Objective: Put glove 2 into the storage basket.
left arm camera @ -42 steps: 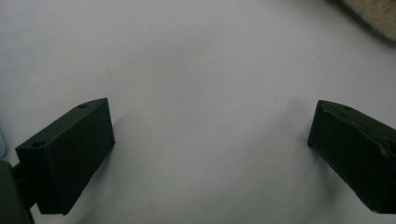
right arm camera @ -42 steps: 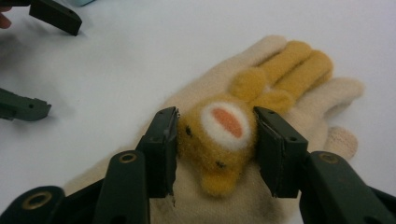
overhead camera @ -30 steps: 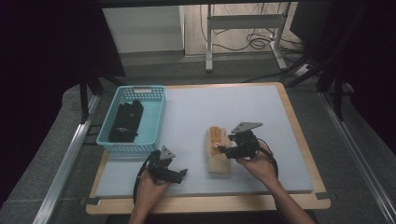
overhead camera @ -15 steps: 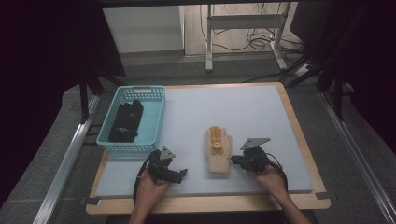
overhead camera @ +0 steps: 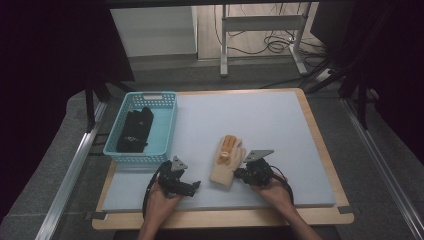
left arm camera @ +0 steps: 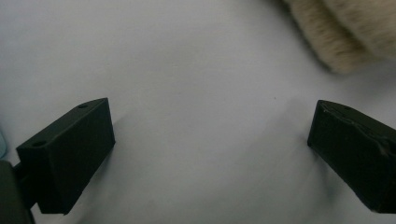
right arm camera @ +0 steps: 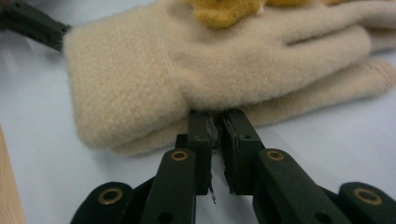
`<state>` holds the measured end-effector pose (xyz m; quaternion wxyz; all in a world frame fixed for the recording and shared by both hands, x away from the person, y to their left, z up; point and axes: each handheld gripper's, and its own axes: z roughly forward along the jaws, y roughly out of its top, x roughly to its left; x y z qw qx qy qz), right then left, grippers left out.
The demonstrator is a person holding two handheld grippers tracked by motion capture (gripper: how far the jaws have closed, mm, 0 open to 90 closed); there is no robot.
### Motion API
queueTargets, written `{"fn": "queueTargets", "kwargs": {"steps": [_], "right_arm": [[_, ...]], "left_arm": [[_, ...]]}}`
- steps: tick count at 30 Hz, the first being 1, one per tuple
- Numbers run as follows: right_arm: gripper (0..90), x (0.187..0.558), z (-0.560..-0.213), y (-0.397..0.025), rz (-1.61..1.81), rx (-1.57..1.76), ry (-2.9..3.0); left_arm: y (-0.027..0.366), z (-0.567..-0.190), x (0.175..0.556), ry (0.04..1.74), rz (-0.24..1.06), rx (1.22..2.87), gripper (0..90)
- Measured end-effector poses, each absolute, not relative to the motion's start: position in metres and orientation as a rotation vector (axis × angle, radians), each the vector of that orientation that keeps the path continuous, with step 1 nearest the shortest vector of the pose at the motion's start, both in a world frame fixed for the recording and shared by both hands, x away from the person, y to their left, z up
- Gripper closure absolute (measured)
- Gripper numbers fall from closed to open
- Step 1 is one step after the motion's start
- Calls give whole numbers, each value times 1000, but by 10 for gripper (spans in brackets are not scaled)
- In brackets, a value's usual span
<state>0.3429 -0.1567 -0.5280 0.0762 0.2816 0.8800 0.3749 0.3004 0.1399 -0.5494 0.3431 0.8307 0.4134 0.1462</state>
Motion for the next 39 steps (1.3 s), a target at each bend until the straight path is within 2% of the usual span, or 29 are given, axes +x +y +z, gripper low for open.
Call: {"fn": "queueTargets", "kwargs": {"steps": [11,17,20,25,31,39], "right_arm": [[785,350,-531,-116,1131,789,2647],[761,351,-530,-112,1122,768,2649],[730,349,-527,-119,1123,778,2642],[631,346,-518,-138,1127,781,2596],[478,346,-509,-183,1113,897,2493],[374,351,-505,-234,1080,1015,2390]], "left_arm": [[140,-549,300,1075,380,2158,11],[140,-549,300,1075,380,2158,11],[140,-549,300,1075,380,2158,11],[140,-549,300,1074,382,2159,11],[139,-549,300,1074,384,2163,10],[139,-549,300,1079,380,2160,11]]}}
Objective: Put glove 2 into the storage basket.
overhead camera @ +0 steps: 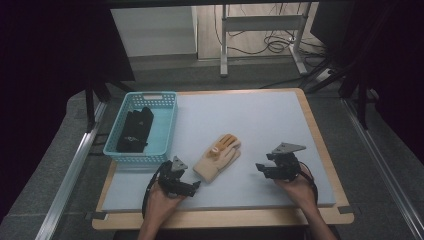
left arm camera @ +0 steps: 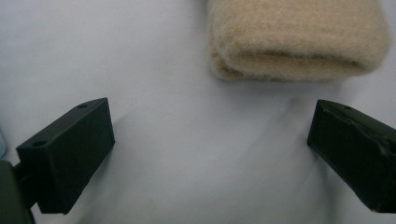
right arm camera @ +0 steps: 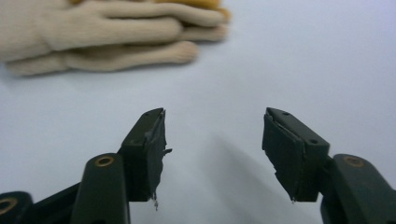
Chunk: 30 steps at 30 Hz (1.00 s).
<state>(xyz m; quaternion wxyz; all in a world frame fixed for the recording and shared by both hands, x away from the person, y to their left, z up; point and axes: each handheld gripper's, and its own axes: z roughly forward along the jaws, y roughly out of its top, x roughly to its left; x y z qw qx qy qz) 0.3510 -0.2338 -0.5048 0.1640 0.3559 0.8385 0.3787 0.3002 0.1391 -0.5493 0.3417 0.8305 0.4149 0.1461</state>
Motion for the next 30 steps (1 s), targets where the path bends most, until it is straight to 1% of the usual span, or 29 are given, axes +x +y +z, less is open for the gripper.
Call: {"fn": "queueTargets", "kwargs": {"steps": [8,18,20,30], "right_arm": [[304,352,-508,-262,1036,1079,2318],[230,351,-525,-276,942,1110,2315],[211,351,-528,-279,968,1124,2310],[200,351,-529,-279,974,1118,2308]], "left_arm": [[139,-549,300,1078,378,2158,12],[140,-550,300,1081,375,2153,10],[140,-550,300,1081,374,2154,10],[140,-549,301,1082,365,2149,10]]}}
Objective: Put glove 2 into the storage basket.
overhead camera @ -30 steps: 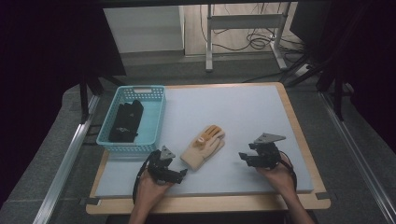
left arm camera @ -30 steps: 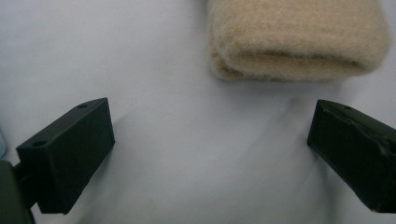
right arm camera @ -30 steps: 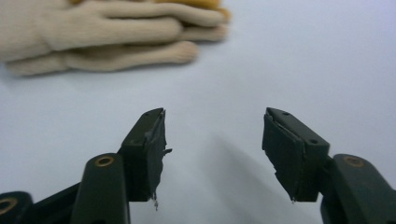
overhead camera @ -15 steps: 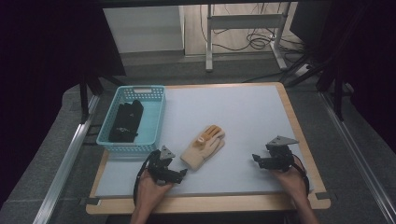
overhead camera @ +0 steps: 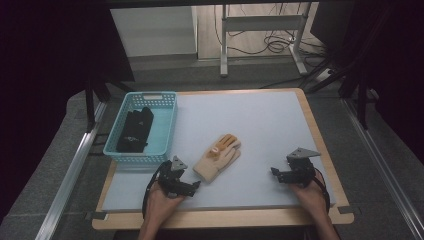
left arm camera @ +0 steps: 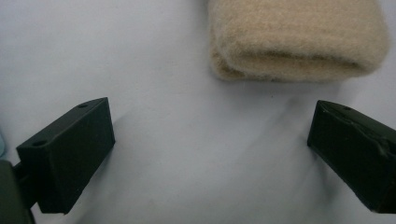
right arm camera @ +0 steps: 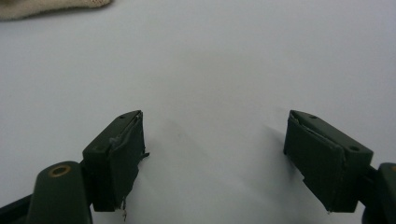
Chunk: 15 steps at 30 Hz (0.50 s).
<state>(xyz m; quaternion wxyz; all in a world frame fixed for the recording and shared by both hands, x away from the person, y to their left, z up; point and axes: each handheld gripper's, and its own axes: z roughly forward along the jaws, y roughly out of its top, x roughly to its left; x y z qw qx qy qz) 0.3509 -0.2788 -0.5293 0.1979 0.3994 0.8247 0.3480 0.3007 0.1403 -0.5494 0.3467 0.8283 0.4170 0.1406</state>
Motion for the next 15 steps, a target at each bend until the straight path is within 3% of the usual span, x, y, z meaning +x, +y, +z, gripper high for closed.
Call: {"fn": "queueTargets", "kwargs": {"steps": [15], "right_arm": [[199,351,-530,-279,975,1120,2306]], "left_arm": [[146,-545,299,1055,313,2150,18]]}}
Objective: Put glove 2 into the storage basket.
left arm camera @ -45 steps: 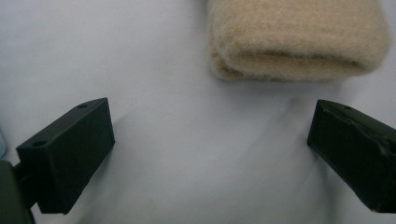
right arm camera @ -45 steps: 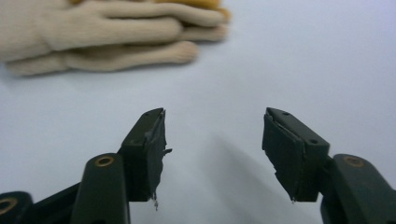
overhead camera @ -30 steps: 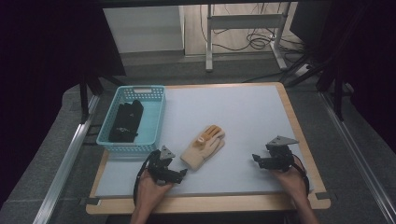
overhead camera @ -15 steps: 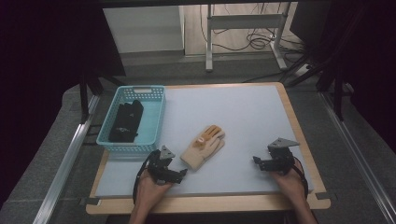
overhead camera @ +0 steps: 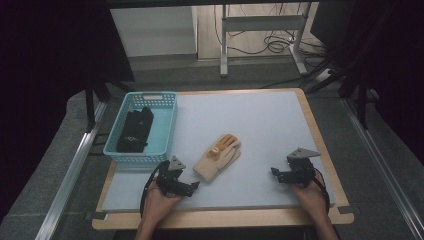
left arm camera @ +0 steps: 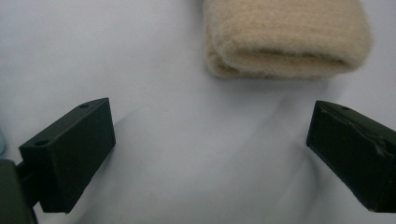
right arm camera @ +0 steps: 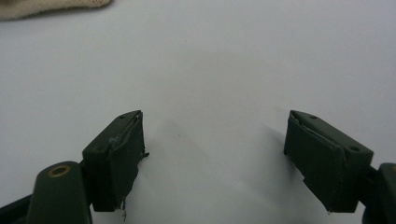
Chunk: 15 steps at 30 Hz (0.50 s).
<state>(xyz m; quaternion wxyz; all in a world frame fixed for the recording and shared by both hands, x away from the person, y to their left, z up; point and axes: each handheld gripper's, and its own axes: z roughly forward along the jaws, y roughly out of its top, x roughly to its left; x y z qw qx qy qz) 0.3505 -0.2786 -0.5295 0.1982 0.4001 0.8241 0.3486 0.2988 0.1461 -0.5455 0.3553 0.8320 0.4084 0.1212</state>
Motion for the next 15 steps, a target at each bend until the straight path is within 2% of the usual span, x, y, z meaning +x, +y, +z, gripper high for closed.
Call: {"fn": "queueTargets", "kwargs": {"steps": [15], "right_arm": [[198,351,-530,-279,976,1120,2305]], "left_arm": [[137,-512,304,1000,269,2163,10]]}}
